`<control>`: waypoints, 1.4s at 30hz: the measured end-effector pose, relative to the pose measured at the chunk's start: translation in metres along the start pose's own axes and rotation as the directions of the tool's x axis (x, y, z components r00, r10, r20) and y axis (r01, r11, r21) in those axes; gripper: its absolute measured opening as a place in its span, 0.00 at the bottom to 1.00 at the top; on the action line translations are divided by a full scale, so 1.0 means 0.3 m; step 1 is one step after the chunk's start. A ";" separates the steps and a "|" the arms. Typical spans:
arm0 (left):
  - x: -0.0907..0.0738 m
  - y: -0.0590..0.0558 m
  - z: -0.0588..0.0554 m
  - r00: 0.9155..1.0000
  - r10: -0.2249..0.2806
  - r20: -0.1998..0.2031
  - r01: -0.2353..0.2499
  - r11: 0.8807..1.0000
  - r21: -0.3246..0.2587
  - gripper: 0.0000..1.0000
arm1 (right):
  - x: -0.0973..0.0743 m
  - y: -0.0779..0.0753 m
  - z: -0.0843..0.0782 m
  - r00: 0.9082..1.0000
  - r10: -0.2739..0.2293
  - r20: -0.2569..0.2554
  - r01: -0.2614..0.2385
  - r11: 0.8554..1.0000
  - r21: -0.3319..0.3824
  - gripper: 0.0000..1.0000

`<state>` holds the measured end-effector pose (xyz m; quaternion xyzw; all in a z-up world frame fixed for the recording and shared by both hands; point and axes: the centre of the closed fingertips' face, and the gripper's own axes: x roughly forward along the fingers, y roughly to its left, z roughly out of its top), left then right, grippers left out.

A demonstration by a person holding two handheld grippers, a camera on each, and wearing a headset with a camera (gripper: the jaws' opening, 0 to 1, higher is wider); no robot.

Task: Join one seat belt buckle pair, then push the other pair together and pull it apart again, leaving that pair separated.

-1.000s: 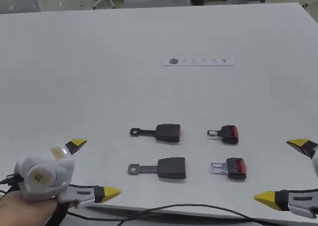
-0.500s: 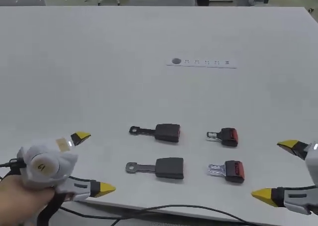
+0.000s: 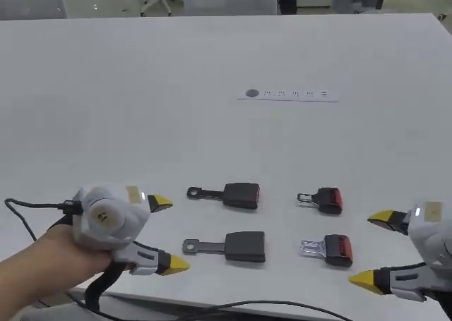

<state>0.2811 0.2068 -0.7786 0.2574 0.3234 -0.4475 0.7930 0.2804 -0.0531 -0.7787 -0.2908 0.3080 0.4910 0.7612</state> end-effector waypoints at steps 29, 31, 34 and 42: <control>0.260 -0.104 0.093 0.977 -0.181 -0.108 0.192 0.976 0.099 0.49 | 0.155 -0.027 -0.037 0.993 0.103 -0.063 -0.108 0.990 -0.087 0.45; 0.271 -0.103 0.089 0.975 -0.188 -0.117 0.200 0.975 0.101 0.48 | 0.165 -0.032 -0.047 0.991 0.111 -0.078 -0.118 0.989 -0.093 0.44; 0.288 -0.101 0.083 0.971 -0.197 -0.132 0.211 0.972 0.099 0.45 | 0.181 -0.030 -0.073 0.985 0.128 -0.112 -0.140 0.984 -0.108 0.42; 0.317 -0.113 0.047 0.959 -0.212 -0.190 0.242 0.959 0.151 0.43 | 0.214 -0.021 -0.125 0.969 0.173 -0.177 -0.197 0.972 -0.128 0.39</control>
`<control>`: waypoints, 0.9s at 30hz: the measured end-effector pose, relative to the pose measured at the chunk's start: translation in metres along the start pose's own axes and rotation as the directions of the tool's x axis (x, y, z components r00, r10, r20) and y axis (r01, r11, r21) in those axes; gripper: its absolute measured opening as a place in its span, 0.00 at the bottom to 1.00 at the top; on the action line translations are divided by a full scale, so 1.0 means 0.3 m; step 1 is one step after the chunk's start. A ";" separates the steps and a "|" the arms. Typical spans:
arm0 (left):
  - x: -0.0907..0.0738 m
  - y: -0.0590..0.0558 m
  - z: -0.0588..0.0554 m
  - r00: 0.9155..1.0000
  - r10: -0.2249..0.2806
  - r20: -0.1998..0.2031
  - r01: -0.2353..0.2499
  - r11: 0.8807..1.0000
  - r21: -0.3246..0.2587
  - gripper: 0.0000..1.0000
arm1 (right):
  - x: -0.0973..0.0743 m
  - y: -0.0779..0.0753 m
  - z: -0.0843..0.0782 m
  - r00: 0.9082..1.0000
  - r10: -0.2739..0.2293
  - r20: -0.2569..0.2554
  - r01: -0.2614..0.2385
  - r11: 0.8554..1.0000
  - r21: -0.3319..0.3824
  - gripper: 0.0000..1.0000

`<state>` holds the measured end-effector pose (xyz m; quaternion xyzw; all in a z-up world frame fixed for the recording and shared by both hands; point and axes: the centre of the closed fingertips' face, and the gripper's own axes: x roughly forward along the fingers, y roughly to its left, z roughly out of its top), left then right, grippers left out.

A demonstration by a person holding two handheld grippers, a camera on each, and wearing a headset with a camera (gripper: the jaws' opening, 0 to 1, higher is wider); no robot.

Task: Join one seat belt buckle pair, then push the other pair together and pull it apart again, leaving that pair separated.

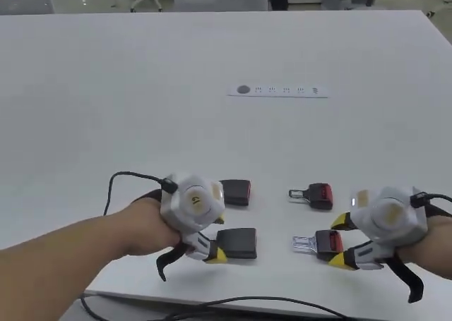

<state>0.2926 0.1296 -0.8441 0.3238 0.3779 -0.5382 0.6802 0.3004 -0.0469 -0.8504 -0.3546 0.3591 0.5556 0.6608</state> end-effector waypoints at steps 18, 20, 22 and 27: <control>0.038 0.011 -0.030 0.998 -0.040 -0.041 0.044 0.993 0.113 0.31 | 0.018 -0.018 0.019 0.999 0.034 0.022 -0.034 0.999 0.011 0.32; 0.037 0.012 -0.031 0.998 -0.045 -0.044 0.049 0.993 0.106 0.31 | 0.020 -0.019 0.018 0.999 0.038 0.020 -0.039 0.999 0.010 0.32; 0.038 0.010 -0.030 0.998 -0.049 -0.045 0.053 0.992 0.112 0.31 | 0.021 -0.022 0.018 0.999 0.039 0.019 -0.039 0.999 0.009 0.32; 0.040 0.008 -0.030 0.996 -0.061 -0.066 0.069 0.988 0.136 0.30 | 0.026 -0.027 0.020 0.999 0.042 0.006 -0.042 0.999 0.006 0.32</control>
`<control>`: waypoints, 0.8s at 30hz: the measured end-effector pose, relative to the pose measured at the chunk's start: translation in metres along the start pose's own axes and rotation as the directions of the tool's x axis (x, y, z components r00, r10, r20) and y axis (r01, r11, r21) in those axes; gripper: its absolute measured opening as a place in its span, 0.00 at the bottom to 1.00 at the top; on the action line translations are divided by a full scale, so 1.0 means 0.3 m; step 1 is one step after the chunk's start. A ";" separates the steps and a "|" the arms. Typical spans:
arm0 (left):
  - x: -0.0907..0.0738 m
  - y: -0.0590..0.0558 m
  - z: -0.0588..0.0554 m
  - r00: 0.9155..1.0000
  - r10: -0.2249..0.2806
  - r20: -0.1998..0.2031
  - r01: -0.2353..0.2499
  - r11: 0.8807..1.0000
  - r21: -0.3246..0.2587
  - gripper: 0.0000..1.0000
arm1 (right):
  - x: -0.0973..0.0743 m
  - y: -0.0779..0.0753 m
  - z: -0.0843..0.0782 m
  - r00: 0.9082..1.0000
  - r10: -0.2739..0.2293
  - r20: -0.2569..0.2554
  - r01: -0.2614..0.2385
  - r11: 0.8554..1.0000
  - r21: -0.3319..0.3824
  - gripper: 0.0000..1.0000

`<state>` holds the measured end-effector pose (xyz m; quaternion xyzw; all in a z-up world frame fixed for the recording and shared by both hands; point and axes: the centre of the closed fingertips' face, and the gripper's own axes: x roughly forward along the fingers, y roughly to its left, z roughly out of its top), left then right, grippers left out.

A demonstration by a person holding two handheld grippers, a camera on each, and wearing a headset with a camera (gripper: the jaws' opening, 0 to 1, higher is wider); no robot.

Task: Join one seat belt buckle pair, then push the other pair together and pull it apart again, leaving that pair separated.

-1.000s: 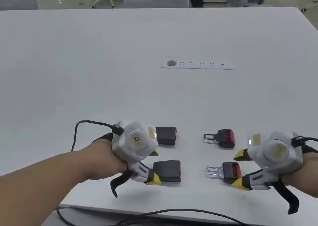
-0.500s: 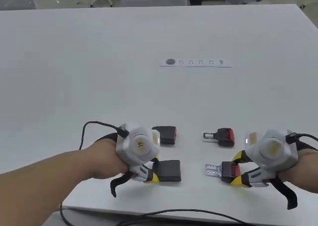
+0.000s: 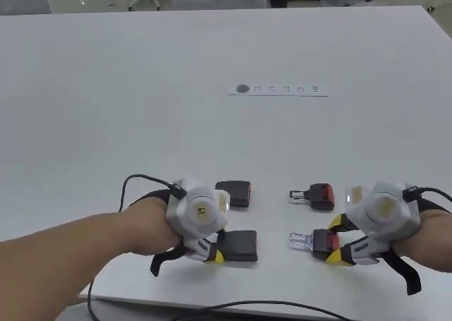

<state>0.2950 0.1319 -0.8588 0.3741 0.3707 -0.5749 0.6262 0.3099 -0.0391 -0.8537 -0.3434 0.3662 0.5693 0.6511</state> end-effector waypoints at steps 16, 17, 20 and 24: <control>-0.002 -0.001 -0.001 1.000 -0.023 -0.016 0.023 1.000 0.003 0.31 | 0.024 0.045 0.048 0.999 0.030 -0.019 -0.031 0.997 -0.063 0.32; -0.002 -0.001 -0.001 1.000 -0.023 -0.016 0.023 1.000 0.007 0.31 | 0.027 0.051 0.054 0.999 0.037 -0.016 -0.038 0.997 -0.071 0.32; -0.003 -0.002 0.000 0.999 -0.027 -0.022 0.027 1.000 0.011 0.31 | 0.042 0.058 0.080 0.999 0.036 -0.011 -0.037 0.996 -0.076 0.32; -0.003 -0.002 -0.001 0.999 -0.027 -0.028 0.027 1.000 0.011 0.31 | 0.058 0.063 0.110 0.999 0.032 -0.004 -0.033 0.996 -0.080 0.32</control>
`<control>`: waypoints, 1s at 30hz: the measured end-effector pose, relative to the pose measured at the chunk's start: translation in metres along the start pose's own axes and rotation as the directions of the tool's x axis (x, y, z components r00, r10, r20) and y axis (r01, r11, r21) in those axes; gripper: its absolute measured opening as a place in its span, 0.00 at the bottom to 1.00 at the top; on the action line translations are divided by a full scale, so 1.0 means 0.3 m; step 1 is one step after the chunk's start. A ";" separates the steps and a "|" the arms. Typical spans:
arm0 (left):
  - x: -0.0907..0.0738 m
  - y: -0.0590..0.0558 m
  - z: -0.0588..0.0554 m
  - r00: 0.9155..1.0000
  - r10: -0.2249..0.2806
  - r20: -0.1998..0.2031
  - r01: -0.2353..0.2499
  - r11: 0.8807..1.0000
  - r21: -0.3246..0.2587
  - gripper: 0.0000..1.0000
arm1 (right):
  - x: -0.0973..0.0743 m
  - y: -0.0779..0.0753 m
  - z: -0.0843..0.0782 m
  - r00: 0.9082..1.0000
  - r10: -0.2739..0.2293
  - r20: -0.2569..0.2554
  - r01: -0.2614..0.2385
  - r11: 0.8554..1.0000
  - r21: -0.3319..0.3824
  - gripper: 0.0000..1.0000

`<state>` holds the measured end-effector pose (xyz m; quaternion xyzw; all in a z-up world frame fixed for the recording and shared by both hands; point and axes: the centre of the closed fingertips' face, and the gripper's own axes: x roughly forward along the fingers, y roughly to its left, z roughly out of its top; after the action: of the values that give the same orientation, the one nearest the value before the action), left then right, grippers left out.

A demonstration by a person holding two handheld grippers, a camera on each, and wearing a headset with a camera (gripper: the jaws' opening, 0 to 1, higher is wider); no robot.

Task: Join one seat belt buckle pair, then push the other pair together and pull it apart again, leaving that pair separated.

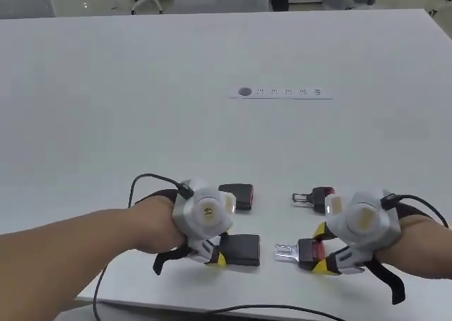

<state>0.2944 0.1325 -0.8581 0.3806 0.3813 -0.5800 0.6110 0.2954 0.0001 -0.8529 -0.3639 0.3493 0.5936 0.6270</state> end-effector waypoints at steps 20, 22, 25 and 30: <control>0.002 -0.009 -0.006 0.999 -0.005 -0.033 0.005 1.000 0.002 0.31 | 0.048 0.023 0.096 0.999 -0.001 0.034 0.002 1.000 -0.026 0.32; 0.002 -0.010 -0.006 0.999 -0.003 -0.035 0.003 1.000 0.003 0.31 | 0.055 0.026 0.107 0.999 -0.002 0.038 0.003 1.000 -0.030 0.32; 0.004 -0.011 -0.006 0.999 -0.005 -0.043 0.005 1.000 0.004 0.31 | 0.060 0.025 0.107 1.000 -0.007 0.026 0.007 1.000 -0.020 0.32; 0.007 -0.012 -0.009 0.999 -0.012 -0.046 0.012 1.000 0.004 0.31 | 0.060 0.027 0.105 1.000 -0.011 0.023 0.011 1.000 -0.006 0.32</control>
<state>0.2908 0.1340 -0.8614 0.3930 0.3964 -0.5755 0.5977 0.2885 0.0367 -0.8535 -0.3608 0.3383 0.5955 0.6330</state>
